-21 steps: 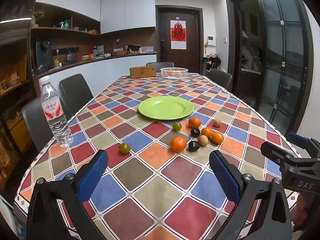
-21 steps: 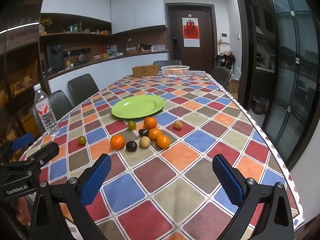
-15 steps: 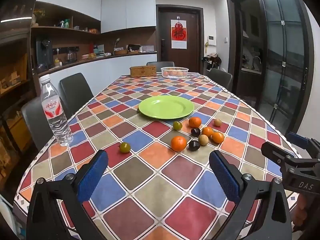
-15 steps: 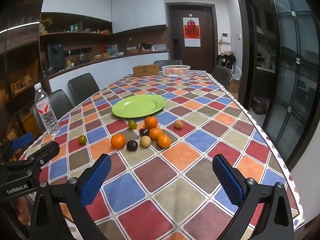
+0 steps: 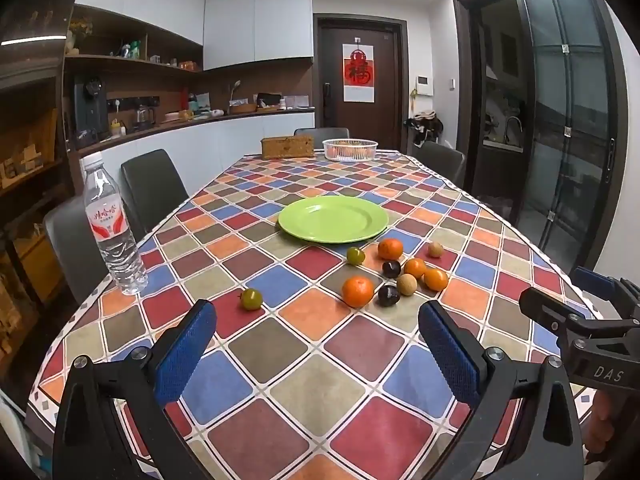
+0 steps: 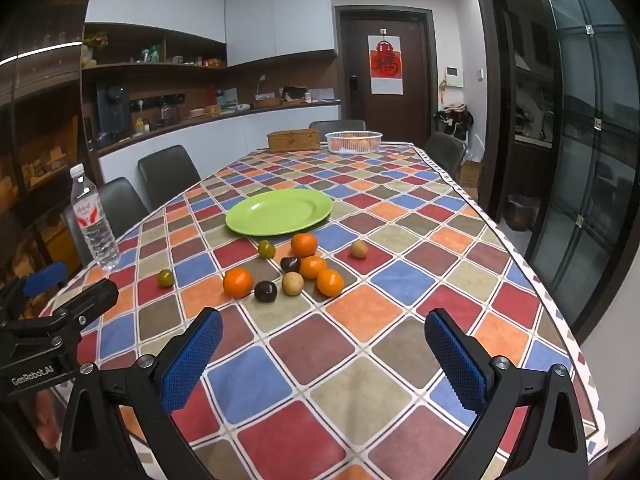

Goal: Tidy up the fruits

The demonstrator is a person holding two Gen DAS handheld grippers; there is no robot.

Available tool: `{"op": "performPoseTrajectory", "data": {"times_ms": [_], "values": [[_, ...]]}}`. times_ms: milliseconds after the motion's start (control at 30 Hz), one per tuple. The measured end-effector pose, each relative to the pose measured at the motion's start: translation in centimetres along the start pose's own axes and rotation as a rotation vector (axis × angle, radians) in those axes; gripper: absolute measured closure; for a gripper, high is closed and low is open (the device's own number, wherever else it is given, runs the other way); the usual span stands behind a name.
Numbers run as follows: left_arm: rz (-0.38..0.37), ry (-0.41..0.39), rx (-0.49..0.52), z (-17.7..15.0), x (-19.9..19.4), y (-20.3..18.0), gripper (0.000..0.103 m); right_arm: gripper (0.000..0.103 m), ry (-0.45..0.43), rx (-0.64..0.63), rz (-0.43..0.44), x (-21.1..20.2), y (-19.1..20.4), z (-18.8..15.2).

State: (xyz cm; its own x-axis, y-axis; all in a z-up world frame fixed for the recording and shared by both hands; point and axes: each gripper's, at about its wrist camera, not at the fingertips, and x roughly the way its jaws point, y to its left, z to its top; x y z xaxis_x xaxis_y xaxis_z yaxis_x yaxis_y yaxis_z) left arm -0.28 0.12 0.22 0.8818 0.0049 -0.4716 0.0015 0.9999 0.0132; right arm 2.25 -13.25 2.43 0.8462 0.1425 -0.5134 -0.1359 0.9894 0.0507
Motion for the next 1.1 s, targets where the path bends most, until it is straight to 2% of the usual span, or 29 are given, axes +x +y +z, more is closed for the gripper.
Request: {"op": "performPoseTrajectory", "data": {"times_ms": [1100], "values": [[-0.004, -0.013, -0.001, 0.05, -0.28, -0.35, 0.000, 0.001, -0.004, -0.003, 0.001, 0.00, 0.01, 0.02]]}}
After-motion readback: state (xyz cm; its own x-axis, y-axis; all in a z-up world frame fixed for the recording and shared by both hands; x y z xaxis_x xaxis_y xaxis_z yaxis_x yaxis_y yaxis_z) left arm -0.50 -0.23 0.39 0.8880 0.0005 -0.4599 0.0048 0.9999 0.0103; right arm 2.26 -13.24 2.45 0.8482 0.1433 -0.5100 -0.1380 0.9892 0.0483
